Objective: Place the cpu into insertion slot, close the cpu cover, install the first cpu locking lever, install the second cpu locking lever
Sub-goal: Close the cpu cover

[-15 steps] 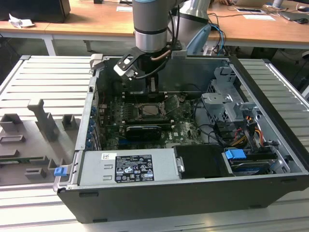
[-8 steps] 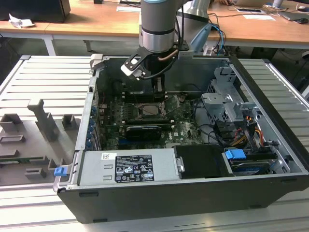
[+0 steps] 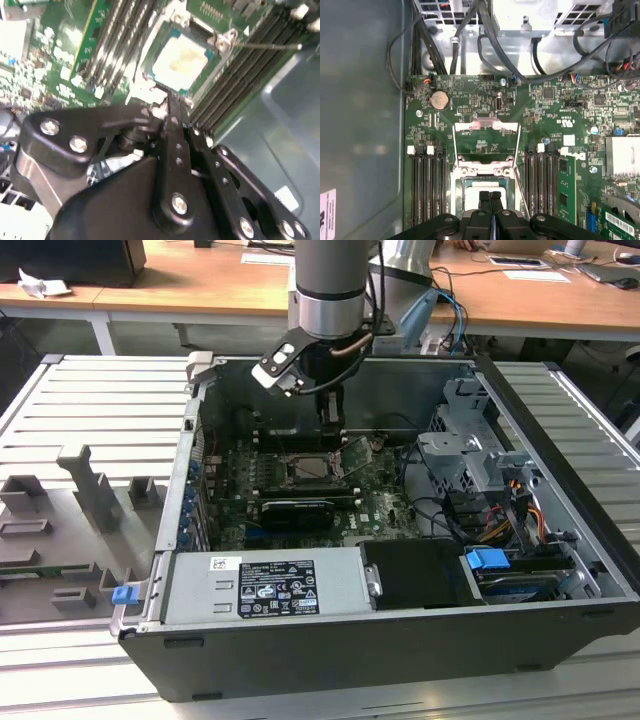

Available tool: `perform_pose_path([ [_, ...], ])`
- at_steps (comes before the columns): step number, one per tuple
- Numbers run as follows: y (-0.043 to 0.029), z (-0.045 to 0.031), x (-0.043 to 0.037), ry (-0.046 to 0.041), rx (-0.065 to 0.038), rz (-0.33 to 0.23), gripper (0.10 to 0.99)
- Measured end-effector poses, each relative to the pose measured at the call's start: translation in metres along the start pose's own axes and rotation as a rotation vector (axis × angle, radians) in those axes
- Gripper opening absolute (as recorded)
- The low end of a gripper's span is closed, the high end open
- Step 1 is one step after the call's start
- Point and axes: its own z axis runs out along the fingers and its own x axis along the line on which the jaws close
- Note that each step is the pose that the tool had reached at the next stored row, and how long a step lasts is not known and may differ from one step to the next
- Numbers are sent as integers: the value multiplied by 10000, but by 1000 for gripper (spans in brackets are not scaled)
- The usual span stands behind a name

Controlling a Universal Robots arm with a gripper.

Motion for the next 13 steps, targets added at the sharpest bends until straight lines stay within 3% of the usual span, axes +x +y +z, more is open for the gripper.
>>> perform_pose_path([
  [4,125,9,1,-4,173,0,106],
  [8,177,13,2,-4,189,0,106],
  [13,297,28,3,-6,197,0,106],
])
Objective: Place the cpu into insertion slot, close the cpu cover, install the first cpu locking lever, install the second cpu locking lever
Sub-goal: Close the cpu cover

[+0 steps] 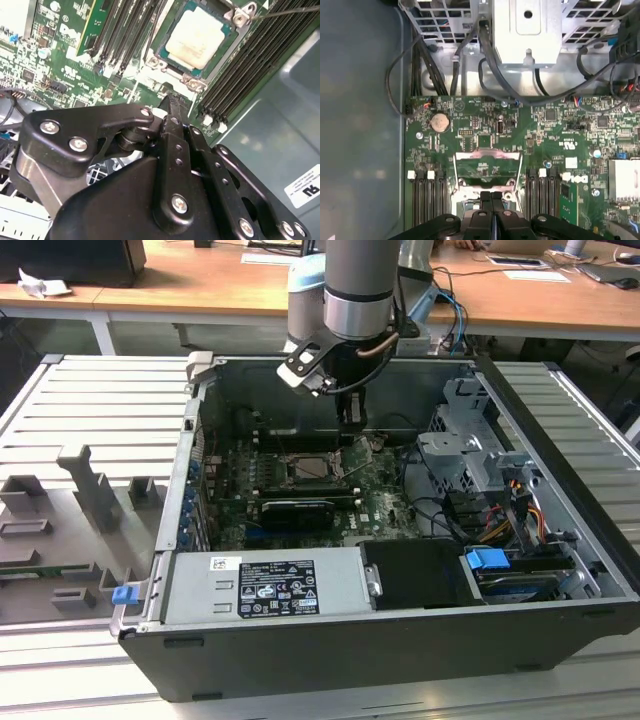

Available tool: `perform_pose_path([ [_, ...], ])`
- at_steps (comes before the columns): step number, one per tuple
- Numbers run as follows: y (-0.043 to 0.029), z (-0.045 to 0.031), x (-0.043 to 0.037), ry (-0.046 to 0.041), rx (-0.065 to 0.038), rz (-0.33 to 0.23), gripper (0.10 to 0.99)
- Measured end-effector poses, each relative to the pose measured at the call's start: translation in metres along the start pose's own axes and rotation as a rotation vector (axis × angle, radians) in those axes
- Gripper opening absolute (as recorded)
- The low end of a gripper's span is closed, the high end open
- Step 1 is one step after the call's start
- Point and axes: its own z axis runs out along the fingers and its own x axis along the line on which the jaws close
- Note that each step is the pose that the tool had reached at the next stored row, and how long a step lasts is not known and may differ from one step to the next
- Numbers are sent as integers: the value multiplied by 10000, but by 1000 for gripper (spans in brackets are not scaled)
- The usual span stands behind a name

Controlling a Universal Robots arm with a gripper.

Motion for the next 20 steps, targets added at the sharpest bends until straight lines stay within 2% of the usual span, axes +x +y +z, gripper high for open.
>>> perform_pose_path([
  [2,46,3,1,2,1,-19,106],
  [6,89,6,1,11,10,-172,106],
  [8,144,9,2,12,33,-174,106],
  [10,235,13,3,10,72,-175,106],
  [20,491,31,13,-10,138,-203,106],
])
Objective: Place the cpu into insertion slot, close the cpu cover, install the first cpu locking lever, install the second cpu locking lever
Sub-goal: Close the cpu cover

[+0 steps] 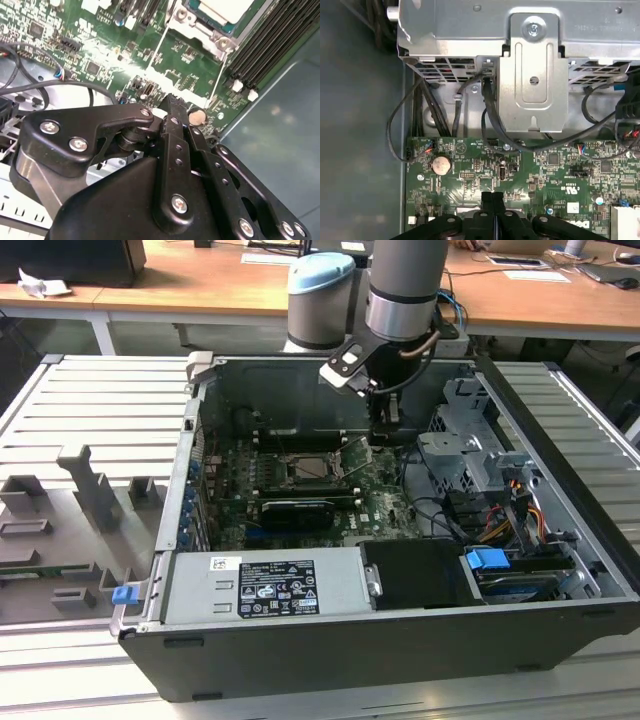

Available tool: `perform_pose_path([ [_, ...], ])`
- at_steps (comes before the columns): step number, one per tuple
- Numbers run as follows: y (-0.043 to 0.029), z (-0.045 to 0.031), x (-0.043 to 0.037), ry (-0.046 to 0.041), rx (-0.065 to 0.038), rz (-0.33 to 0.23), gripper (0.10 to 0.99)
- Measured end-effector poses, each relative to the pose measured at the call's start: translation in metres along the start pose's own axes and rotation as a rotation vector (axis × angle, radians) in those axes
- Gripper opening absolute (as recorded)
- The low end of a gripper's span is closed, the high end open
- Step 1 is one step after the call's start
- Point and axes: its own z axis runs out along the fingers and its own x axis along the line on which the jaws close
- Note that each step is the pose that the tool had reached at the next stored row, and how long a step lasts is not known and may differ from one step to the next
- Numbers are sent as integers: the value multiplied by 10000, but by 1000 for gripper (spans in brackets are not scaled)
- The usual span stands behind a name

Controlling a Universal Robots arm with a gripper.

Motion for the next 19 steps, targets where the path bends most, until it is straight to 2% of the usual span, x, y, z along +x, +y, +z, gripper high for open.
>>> perform_pose_path([
  [8,83,40,1,2,8,-81,106],
  [14,98,116,0,1,40,-123,106],
  [15,99,116,1,3,107,-128,106],
  [16,98,117,1,7,253,-125,106],
  [17,99,115,1,11,468,-126,106],
  [18,99,111,1,10,579,-126,106],
  [19,99,104,0,7,610,-125,106],
])
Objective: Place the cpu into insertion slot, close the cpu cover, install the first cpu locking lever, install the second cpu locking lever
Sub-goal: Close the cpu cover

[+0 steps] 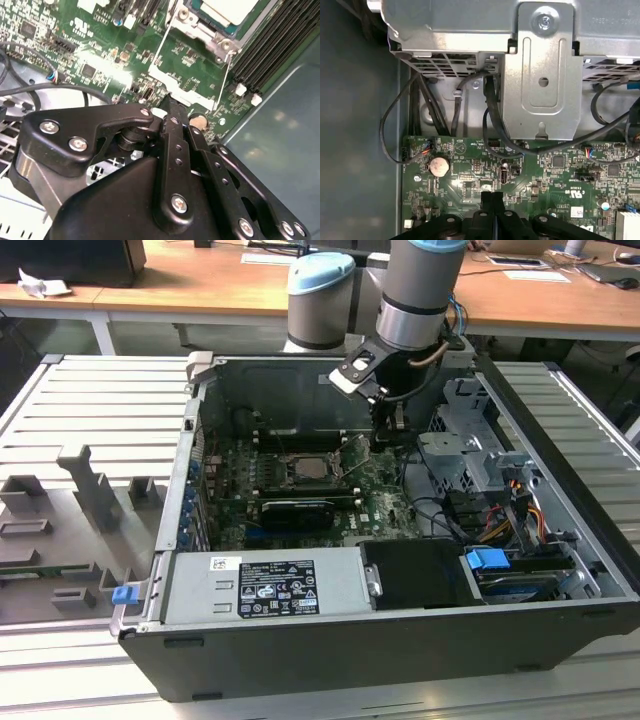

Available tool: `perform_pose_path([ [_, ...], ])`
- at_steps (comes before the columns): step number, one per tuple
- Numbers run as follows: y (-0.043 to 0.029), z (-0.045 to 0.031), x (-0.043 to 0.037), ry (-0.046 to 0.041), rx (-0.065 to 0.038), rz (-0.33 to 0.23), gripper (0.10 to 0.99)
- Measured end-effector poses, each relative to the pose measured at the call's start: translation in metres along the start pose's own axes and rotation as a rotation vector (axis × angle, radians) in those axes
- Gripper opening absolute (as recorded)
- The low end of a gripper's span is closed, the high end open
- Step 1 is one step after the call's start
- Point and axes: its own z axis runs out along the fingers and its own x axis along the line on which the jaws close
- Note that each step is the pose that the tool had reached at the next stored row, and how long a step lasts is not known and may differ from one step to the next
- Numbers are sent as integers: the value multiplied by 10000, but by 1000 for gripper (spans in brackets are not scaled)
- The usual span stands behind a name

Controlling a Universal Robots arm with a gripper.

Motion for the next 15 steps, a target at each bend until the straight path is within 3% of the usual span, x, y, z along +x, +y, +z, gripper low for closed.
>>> perform_pose_path([
  [3,-7,-22,1,8,90,2,106],
  [8,-134,-20,4,6,91,-4,106],
  [15,-206,-18,5,6,83,-3,106],
])
